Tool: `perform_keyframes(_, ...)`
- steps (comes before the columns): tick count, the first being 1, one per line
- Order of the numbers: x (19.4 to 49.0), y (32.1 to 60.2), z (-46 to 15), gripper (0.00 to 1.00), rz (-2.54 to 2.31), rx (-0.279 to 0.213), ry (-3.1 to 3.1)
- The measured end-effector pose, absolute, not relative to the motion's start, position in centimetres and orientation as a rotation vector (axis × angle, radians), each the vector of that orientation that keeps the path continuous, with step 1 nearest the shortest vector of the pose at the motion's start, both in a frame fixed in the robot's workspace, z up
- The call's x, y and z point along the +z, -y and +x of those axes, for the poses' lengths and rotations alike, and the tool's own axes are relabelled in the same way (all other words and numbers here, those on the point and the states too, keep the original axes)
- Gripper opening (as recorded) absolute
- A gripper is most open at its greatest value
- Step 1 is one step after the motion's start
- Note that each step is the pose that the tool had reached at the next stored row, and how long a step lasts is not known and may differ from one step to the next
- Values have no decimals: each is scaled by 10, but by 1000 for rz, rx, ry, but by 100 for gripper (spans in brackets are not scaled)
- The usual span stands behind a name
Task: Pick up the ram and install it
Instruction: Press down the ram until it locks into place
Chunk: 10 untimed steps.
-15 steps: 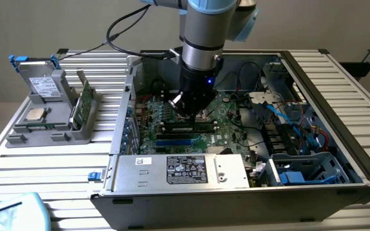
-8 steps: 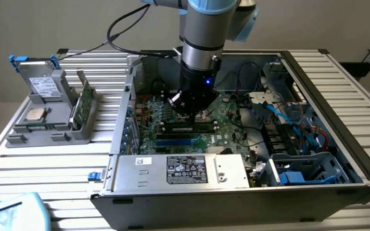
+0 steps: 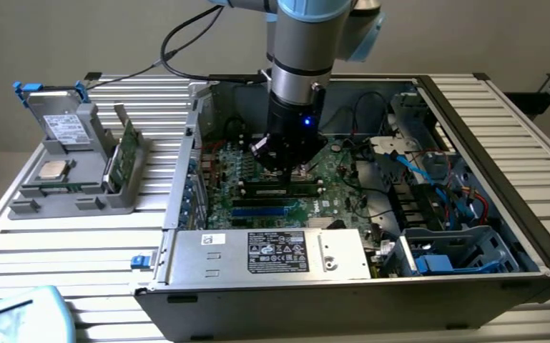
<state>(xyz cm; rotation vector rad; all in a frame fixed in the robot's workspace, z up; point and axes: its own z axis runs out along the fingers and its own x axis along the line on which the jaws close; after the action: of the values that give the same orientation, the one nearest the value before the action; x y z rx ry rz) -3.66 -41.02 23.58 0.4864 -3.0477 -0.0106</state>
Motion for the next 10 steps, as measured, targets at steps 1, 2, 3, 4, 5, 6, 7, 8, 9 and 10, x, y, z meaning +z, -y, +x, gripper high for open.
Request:
perform_keyframes(1,236,410,-37,11,470,-10,3053)
perform_keyframes(2,236,410,-37,11,453,-10,3059)
perform_keyframes(3,236,410,-37,11,437,-10,3064)
perform_keyframes(4,236,410,-37,11,419,-10,3070)
perform_keyframes(5,236,410,-37,11,403,-9,3074)
perform_keyframes(6,236,410,-37,11,383,-9,3080)
perform_keyframes(7,236,410,-37,11,366,-9,3084)
perform_keyframes(8,236,410,-37,11,347,-9,3087)
perform_keyframes(9,236,410,-37,11,331,-10,3089)
perform_keyframes(10,236,410,-37,11,315,-10,3091)
